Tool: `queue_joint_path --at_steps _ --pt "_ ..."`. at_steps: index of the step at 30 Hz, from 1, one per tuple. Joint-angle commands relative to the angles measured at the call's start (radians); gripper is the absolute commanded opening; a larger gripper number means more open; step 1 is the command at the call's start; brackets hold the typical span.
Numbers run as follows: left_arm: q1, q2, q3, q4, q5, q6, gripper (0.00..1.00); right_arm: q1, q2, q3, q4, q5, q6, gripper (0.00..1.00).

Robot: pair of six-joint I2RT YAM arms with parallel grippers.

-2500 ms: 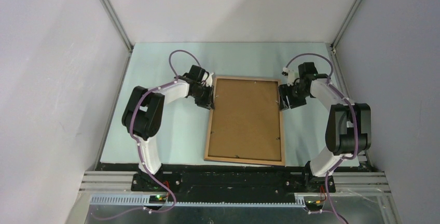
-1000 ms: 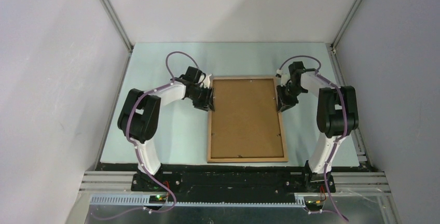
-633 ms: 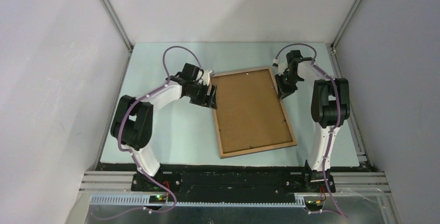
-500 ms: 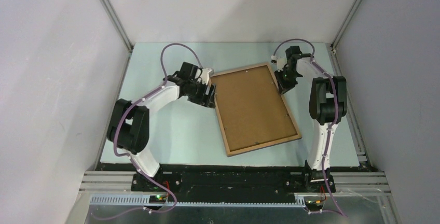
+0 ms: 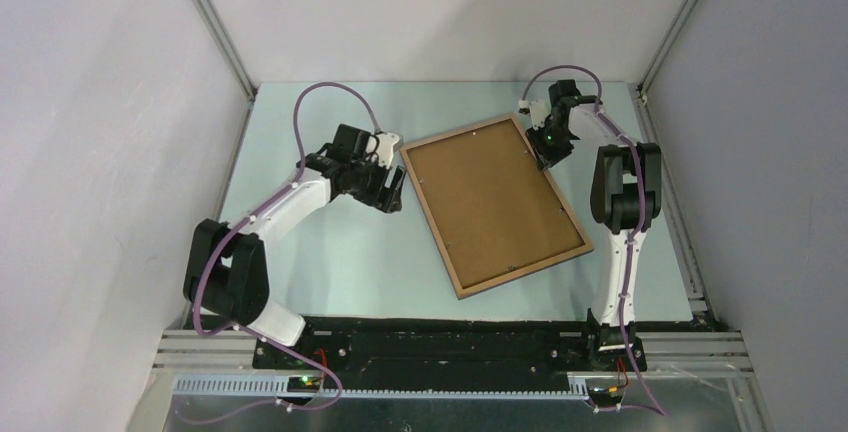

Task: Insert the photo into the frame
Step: Install the photo frame at the center of the board.

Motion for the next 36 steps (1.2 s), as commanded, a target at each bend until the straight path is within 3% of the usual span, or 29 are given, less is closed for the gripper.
queue_joint_path --at_steps 1,7,16,24,36 --pt "0.001 -0.045 -0.005 0.002 -0.017 0.022 0.79 -0.013 0.02 0.032 0.047 -0.002 0.029 0.36" --pt "0.0 -0.045 -0.005 0.003 -0.017 0.018 0.79 -0.044 0.022 0.046 0.02 -0.104 0.066 0.3" --pt "0.001 -0.039 -0.002 0.002 -0.025 0.017 0.79 -0.056 0.028 0.032 0.044 -0.123 0.079 0.26" --pt "0.001 -0.028 0.001 -0.002 -0.051 0.038 0.81 -0.012 0.039 0.062 0.042 -0.097 -0.016 0.03" --pt "0.004 0.034 0.091 -0.047 -0.25 0.123 0.99 0.145 0.101 0.193 -0.008 -0.137 -0.165 0.0"
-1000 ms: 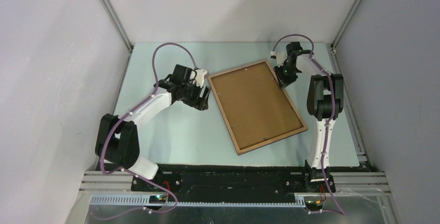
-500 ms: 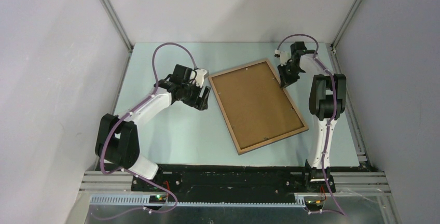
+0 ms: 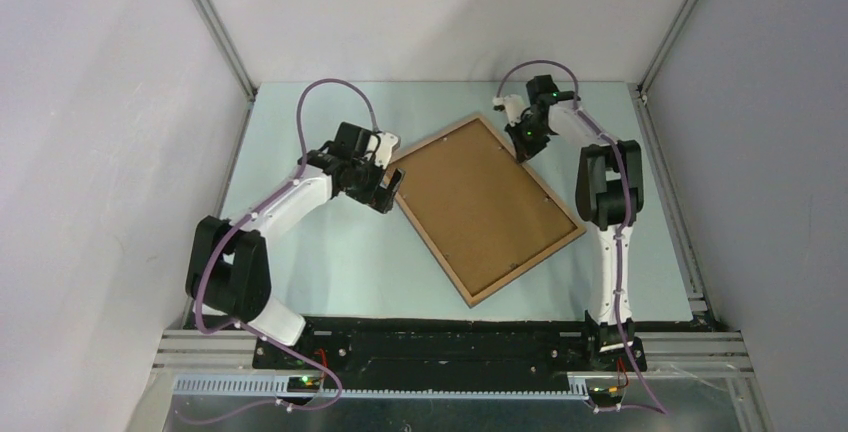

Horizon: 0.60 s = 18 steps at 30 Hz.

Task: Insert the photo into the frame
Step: Install the photo frame at the center of the board, then adjust the photo frame at the center of the board.

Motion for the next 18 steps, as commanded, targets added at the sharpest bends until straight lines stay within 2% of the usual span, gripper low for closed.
queue_joint_path --at_steps 1,6,10,13,18 --pt "0.004 0.033 0.08 -0.012 -0.117 0.063 0.99 0.077 0.028 0.085 -0.019 -0.056 -0.121 0.0" --pt "0.016 0.116 0.151 -0.039 -0.202 0.077 1.0 0.148 0.057 0.137 -0.043 -0.09 -0.183 0.0" --pt "0.023 0.202 0.221 -0.071 -0.214 0.08 1.0 0.187 0.086 0.189 -0.069 -0.115 -0.21 0.0" --pt "0.031 0.265 0.266 -0.097 -0.198 0.08 0.99 0.205 0.104 0.227 -0.099 -0.143 -0.229 0.0" --pt "0.062 0.384 0.363 -0.143 -0.128 0.058 0.92 0.215 0.105 0.225 -0.113 -0.173 -0.259 0.0"
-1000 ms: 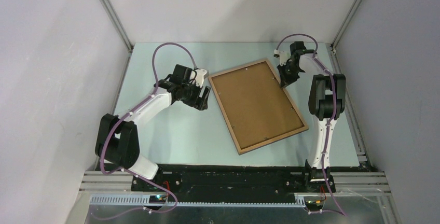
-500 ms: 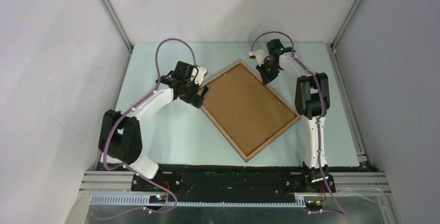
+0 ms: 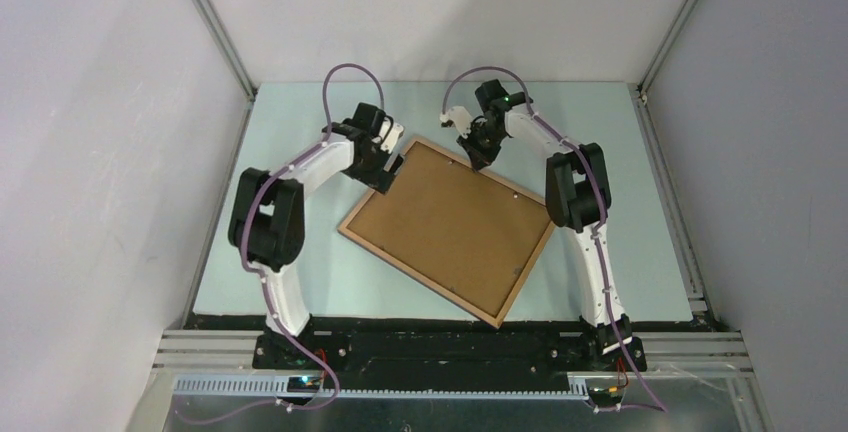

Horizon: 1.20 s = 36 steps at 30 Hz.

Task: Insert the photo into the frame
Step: Adjust the photo frame at the center of the board.

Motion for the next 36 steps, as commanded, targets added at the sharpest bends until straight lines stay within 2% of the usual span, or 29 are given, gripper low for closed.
queue_joint_path --at_steps 1,8,13,21,27,30,32,36 --pt "0.032 0.081 0.098 -0.05 0.071 -0.003 0.91 0.003 0.002 0.044 -0.029 -0.06 -0.078 0.0" --pt "0.049 0.175 0.178 -0.087 0.147 -0.017 0.81 0.005 -0.005 0.019 -0.03 -0.084 -0.073 0.0" --pt "0.058 0.228 0.236 -0.112 0.204 -0.03 0.64 0.005 -0.023 -0.005 -0.02 -0.093 -0.062 0.0" --pt "0.066 0.277 0.29 -0.127 0.259 -0.048 0.46 0.008 -0.05 -0.055 0.004 -0.078 -0.042 0.07" --pt "0.077 0.306 0.311 -0.13 0.28 -0.075 0.27 0.007 -0.065 -0.085 0.048 -0.032 -0.009 0.21" --pt "0.082 0.309 0.31 -0.129 0.285 -0.094 0.09 0.005 -0.072 -0.088 0.069 -0.012 0.043 0.29" --pt "0.085 0.308 0.306 -0.131 0.288 -0.11 0.01 0.001 -0.082 -0.087 0.085 0.005 0.079 0.36" --pt "0.105 0.298 0.287 -0.128 0.302 -0.154 0.0 -0.017 -0.117 -0.085 0.109 0.039 0.154 0.52"
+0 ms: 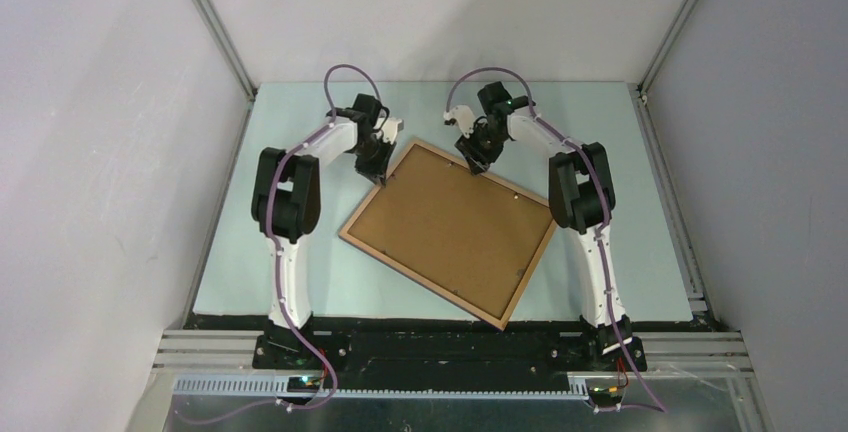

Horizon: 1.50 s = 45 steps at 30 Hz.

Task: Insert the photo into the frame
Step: Adjust the photo frame at the center of the board.

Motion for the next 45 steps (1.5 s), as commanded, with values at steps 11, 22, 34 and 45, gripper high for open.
queue_joint_path --at_steps 11,22,34,45 --pt "0.08 -0.123 -0.227 0.134 0.071 -0.27 0.0 -0.137 -0.306 -0.166 0.108 0.025 0.332 0.77" --pt "0.092 -0.29 -0.551 0.316 0.117 -0.413 0.0 -0.256 -0.607 -0.607 0.174 0.063 0.45 0.84" --pt "0.095 -0.371 -0.757 0.518 0.164 -0.551 0.0 -0.305 -0.684 -0.852 0.164 0.023 0.461 0.82" --pt "0.095 -0.376 -0.804 0.593 0.203 -0.605 0.0 -0.327 -0.612 -0.874 0.172 -0.021 0.46 0.72"
